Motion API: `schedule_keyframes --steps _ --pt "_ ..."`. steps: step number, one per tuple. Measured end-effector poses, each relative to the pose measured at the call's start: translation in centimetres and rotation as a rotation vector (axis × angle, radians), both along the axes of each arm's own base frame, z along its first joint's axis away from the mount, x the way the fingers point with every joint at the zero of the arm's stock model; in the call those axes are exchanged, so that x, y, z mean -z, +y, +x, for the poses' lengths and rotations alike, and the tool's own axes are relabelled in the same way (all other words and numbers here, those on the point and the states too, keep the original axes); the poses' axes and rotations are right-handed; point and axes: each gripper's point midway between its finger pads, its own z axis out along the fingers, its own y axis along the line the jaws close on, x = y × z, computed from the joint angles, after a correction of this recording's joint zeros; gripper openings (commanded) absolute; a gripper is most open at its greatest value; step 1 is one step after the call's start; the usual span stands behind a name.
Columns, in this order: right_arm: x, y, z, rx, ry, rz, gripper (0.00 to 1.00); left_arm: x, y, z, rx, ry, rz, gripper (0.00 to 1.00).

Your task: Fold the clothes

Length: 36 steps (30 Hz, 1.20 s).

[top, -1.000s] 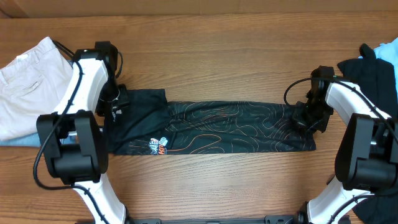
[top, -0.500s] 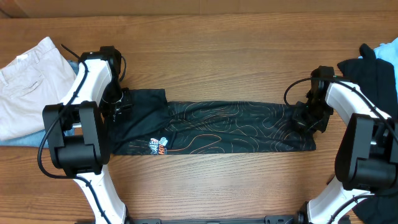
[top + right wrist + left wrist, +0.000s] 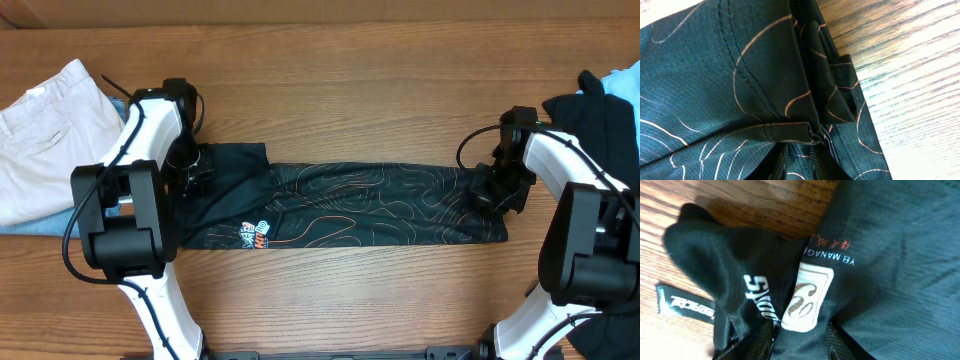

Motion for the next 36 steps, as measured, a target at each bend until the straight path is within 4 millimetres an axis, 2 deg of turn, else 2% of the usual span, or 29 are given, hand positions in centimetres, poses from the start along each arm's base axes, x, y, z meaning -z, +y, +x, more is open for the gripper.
schedule_keyframes --steps 3,13,22,28,31,36 --pt "0.0 0.0 0.0 0.000 0.000 0.000 0.19 0.1 0.0 0.0 0.008 0.001 -0.002 0.22" --pt "0.0 0.0 0.0 0.000 0.002 0.001 0.19 0.2 -0.7 0.1 0.025 -0.003 -0.043 0.04" --pt "0.0 0.1 -0.1 0.001 0.003 0.004 0.19 -0.2 -3.6 -0.3 0.112 0.003 -0.231 0.04" --pt "0.0 0.1 -0.1 0.000 0.005 0.004 0.19 -3.6 -5.1 -1.0 0.204 -0.032 -0.327 0.04" --pt "0.0 0.1 -0.1 0.000 0.005 0.003 0.19 -5.1 -5.1 -2.2 0.232 -0.017 -0.328 0.04" --pt "0.0 0.1 -0.1 0.001 0.005 0.003 0.20 -5.2 -3.4 -2.8 0.236 0.017 -0.229 0.04"
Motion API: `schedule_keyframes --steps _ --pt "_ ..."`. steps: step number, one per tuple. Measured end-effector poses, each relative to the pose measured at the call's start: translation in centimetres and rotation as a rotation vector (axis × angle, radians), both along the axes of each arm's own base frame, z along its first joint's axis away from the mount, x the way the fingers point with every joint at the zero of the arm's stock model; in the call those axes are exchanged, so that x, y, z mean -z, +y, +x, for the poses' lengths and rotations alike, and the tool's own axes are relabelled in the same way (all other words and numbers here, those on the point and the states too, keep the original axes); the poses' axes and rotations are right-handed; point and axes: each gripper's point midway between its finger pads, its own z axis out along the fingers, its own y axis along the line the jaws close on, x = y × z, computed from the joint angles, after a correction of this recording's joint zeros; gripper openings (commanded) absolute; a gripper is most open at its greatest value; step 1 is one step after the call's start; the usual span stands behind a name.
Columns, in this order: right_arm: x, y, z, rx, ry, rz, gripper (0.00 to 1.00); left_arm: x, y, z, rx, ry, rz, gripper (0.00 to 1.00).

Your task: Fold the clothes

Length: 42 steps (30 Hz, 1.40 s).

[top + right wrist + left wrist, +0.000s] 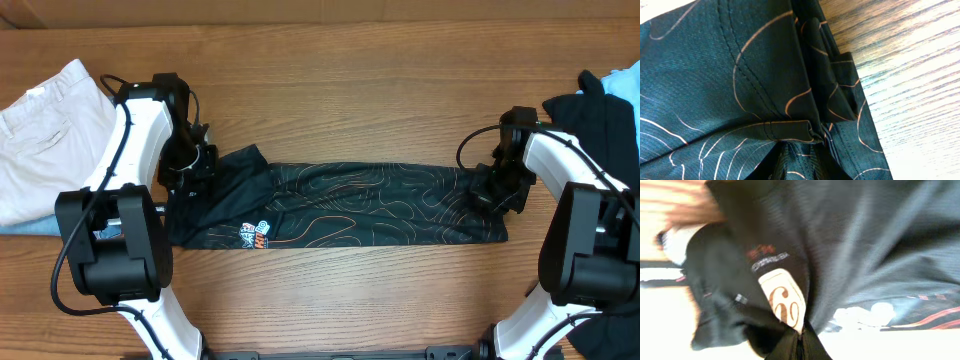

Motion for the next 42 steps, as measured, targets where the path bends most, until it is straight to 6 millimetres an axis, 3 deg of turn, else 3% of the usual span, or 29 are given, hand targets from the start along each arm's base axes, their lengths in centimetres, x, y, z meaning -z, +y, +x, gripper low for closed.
schedule_keyframes --steps 7,16,32,36,39,42 --pt "0.0 0.0 0.0 -0.001 0.000 0.000 0.20 -0.2 3.2 -0.9 -0.061 0.041 0.203 0.05" --pt "0.0 0.0 -0.1 -0.001 0.003 0.001 0.20 -0.2 4.7 -0.1 -0.112 0.004 0.269 0.05" --pt "0.0 0.0 -0.1 -0.001 0.004 0.001 0.20 -0.2 4.7 0.1 -0.117 -0.004 0.269 0.09" --pt "0.0 0.0 -0.1 -0.001 0.004 0.002 0.20 -0.1 4.6 0.1 -0.118 -0.004 0.261 0.04" --pt "0.0 0.0 -0.1 -0.001 0.004 0.001 0.20 0.0 3.9 0.1 -0.112 -0.003 0.218 0.04" --pt "0.0 0.0 -0.1 -0.001 0.005 0.001 0.20 0.1 1.9 0.4 -0.054 -0.014 0.086 0.04"
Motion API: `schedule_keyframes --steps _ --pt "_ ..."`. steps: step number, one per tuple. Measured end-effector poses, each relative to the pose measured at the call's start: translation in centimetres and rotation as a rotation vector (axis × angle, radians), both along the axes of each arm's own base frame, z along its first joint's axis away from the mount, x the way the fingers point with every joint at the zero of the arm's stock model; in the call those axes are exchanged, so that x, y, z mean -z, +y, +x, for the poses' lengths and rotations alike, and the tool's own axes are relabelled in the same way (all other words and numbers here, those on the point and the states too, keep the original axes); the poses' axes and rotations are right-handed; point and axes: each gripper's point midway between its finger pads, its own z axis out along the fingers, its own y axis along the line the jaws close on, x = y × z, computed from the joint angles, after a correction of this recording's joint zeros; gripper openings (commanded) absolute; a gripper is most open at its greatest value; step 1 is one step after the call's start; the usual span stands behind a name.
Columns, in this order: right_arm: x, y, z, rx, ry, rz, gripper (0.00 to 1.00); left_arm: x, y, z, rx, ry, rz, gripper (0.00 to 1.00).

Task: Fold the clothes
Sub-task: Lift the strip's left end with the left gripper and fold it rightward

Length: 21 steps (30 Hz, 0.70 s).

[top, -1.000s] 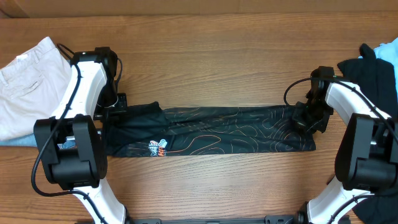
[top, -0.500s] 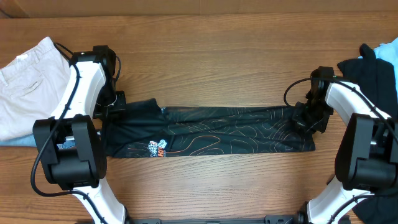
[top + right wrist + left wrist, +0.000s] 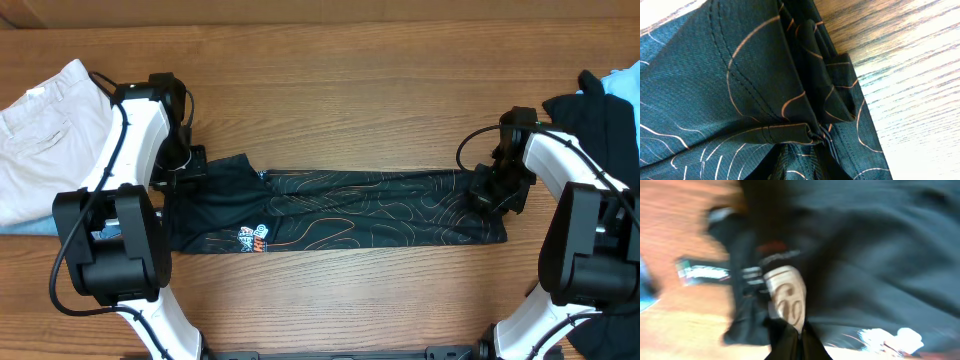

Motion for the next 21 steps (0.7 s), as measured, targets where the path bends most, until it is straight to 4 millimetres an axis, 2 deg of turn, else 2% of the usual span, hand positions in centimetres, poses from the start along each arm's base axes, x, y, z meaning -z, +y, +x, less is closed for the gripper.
schedule_keyframes --steps 7,16,21 --pt "0.0 0.0 0.0 0.000 -0.002 0.000 0.20 -0.9 -4.9 -0.8 0.177 -0.002 -0.319 0.04" --pt "0.0 0.0 0.1 0.001 -0.003 0.000 0.20 -1.6 -6.5 -1.4 0.234 -0.002 -0.437 0.04" --pt "0.0 0.0 0.1 0.000 -0.002 0.000 0.19 -2.3 -7.4 -2.5 0.237 0.031 -0.498 0.05"
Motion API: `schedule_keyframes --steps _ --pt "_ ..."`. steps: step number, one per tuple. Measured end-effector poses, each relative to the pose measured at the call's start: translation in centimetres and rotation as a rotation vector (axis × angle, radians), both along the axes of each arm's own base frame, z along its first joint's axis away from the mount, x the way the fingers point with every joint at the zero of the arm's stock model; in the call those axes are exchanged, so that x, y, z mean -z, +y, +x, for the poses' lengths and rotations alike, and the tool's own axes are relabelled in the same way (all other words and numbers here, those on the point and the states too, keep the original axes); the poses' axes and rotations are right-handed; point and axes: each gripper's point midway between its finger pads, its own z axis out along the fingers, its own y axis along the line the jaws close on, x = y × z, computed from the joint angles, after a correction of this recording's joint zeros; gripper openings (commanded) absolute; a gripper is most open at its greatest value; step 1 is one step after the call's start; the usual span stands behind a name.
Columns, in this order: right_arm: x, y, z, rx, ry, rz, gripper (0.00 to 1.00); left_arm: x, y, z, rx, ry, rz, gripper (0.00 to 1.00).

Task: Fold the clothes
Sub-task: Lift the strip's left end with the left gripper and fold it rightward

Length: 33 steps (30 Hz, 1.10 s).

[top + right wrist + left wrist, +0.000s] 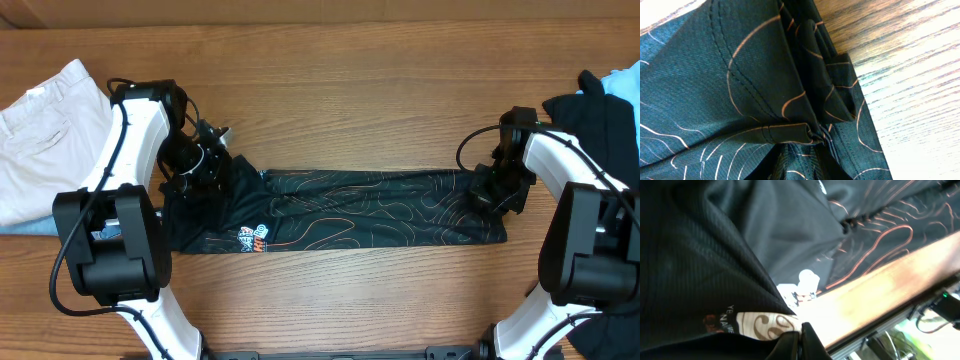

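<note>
A dark garment with orange contour lines (350, 207) lies stretched across the table, folded into a long strip. My left gripper (200, 160) is shut on its left end, pinching the fabric beside the cream neck label (767, 326); that end is lifted and twisted. My right gripper (492, 186) is shut on a bunched fold of the hem (810, 131) at the right end, low against the wood.
Cream trousers (45, 130) over a light blue cloth lie at the far left. A pile of dark and blue clothes (605, 100) sits at the far right. The table's front edge and frame (920, 305) show in the left wrist view.
My left gripper has shifted right and turned, with the garment's left end still in it; its view now faces the table's front edge. The right gripper has not moved.
Both grippers were shut on the ends of the strip throughout. The left one held the collar end near the strip's upper left, then moved it further left and pulled the strip narrower and tauter, and now has turned back toward the right. The right end stayed pinned.
</note>
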Motion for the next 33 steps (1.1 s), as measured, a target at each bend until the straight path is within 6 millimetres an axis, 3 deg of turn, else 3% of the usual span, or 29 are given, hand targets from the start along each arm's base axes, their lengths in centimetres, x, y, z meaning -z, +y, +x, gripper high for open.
schedule_keyframes --steps 8,17,22,25,33 --pt "0.0 0.0 0.0 0.000 0.001 0.000 0.20 -0.6 0.2 -2.2 -0.001 0.103 0.016 0.04" --pt "0.0 0.0 0.0 0.000 0.000 0.000 0.20 0.5 4.1 -4.5 -0.084 0.243 0.305 0.04" --pt "0.0 0.0 0.0 0.001 -0.002 0.000 0.20 1.0 5.7 -4.7 -0.127 0.255 0.422 0.05" --pt "0.0 0.0 0.0 0.000 -0.001 0.000 0.20 1.2 6.8 -4.3 -0.161 0.243 0.497 0.23" --pt "0.0 0.0 0.0 0.001 -0.001 0.000 0.20 1.8 7.4 -2.9 -0.234 0.192 0.547 0.31"
